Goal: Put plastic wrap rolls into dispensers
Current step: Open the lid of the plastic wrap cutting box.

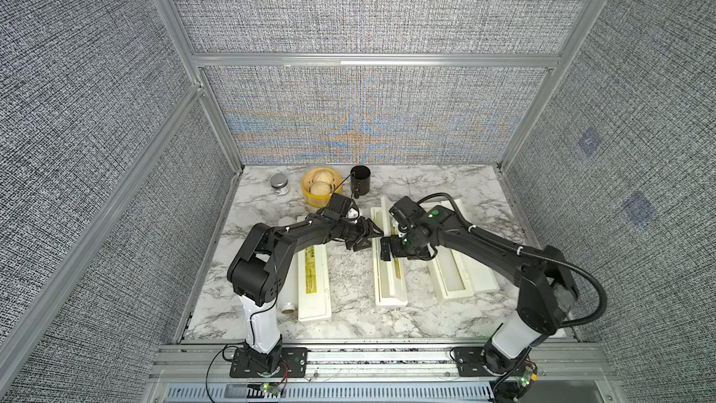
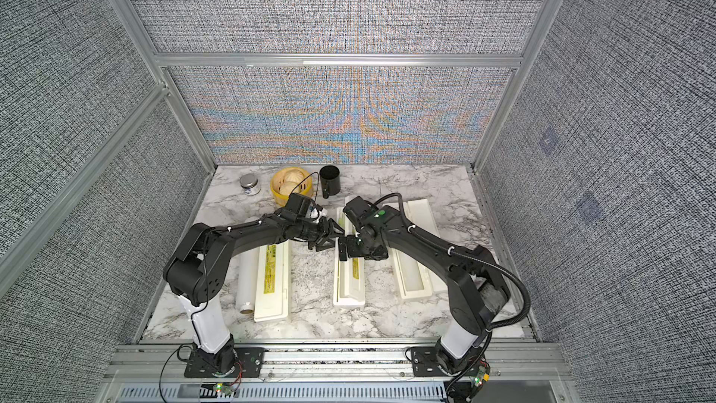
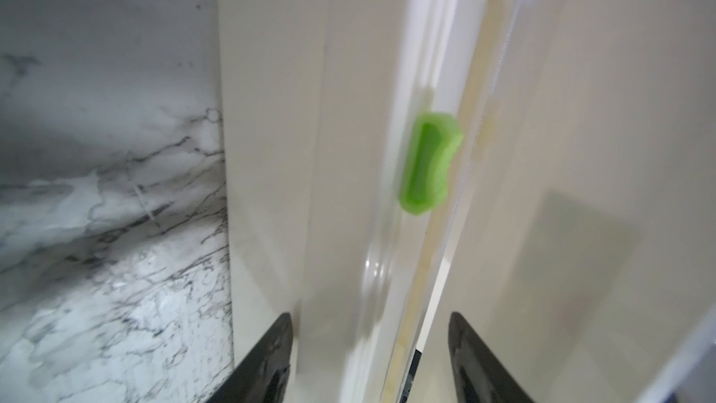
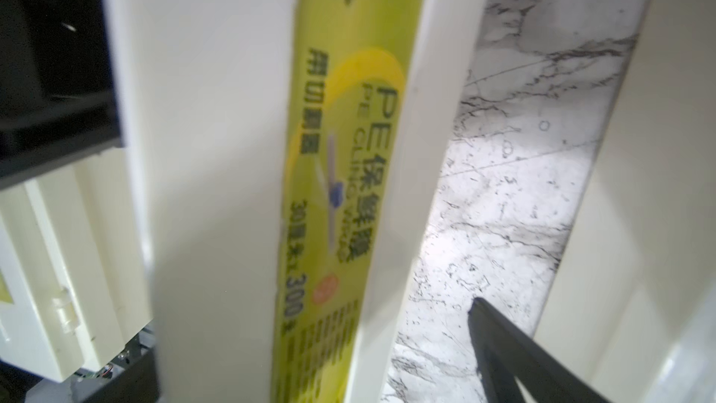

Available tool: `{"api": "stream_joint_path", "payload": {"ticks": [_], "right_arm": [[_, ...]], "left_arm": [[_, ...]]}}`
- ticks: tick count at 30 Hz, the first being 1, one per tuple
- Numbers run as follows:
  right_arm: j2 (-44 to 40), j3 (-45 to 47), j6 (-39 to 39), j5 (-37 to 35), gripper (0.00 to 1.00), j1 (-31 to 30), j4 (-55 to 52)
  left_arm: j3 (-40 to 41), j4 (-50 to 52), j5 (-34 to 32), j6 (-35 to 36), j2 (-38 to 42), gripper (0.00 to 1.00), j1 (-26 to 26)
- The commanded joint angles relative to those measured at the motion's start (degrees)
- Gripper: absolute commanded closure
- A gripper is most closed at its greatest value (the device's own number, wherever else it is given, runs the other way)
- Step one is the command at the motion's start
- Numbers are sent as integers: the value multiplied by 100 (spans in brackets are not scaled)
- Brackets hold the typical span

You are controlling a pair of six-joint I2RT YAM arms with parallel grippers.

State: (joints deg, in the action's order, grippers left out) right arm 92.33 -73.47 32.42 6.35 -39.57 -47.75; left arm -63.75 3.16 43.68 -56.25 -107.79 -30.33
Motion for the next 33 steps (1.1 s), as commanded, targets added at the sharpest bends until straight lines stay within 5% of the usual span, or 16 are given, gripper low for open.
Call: {"api": "stream_joint_path", "payload": {"ticks": [1,6,17,33], "right_arm": [[-490,322,155,472,1,173,263],[-1021,928,158,520,1,581,247],[-1326,601,183,-673,1,205,-322],[-81,486,72,150,2,101,692]], "left_arm": [[20,72,73,147,-22,37,0],[147,-3,46,102,37,38,0],[724,-79,-21,-141,656,41,-80],[1221,-1186,114,-1187,773,47,-634]]}}
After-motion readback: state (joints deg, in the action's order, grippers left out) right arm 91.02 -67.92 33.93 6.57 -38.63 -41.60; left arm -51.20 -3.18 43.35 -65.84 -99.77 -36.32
